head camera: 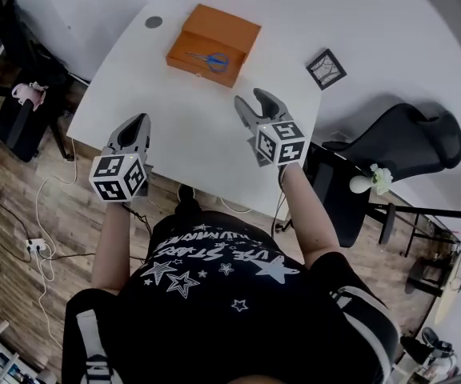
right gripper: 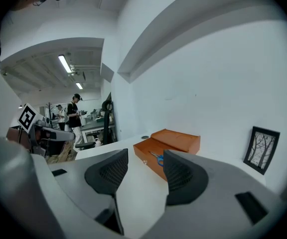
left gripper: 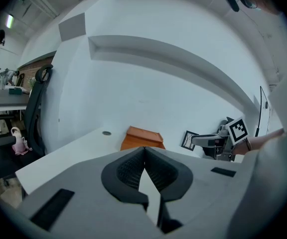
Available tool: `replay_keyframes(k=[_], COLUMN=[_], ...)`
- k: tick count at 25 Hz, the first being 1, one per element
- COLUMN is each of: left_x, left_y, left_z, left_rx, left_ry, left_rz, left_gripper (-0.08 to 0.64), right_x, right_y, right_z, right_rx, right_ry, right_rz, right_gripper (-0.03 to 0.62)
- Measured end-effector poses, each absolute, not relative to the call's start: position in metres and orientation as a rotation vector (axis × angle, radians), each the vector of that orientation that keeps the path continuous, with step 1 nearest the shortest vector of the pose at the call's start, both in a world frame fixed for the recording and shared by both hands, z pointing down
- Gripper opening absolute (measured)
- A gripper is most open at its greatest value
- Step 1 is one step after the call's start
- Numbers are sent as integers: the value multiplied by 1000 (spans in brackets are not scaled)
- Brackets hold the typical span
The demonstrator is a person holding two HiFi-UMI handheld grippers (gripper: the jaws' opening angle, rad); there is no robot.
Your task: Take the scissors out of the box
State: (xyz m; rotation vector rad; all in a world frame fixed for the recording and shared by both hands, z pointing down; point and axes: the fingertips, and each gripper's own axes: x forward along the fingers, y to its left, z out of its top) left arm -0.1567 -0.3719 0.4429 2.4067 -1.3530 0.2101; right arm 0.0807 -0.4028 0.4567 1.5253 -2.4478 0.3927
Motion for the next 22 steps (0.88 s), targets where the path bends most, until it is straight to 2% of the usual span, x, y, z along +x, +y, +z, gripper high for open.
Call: replay_keyframes(k=[12,22], left_x=[-173,-183], left_y=[-473,-524], left_z=[446,465], left_rx=[2409,2370], left_ry=[-1348,-1343], left_rz=[231,250], left_gripper=[18,18], right_x=[75,57], right_y=[-519,-570], right_z=[464,509], right_rx=[1379,1095], right_ry=[-2381,-2246], right_rz=[460,448], right_gripper=[235,235])
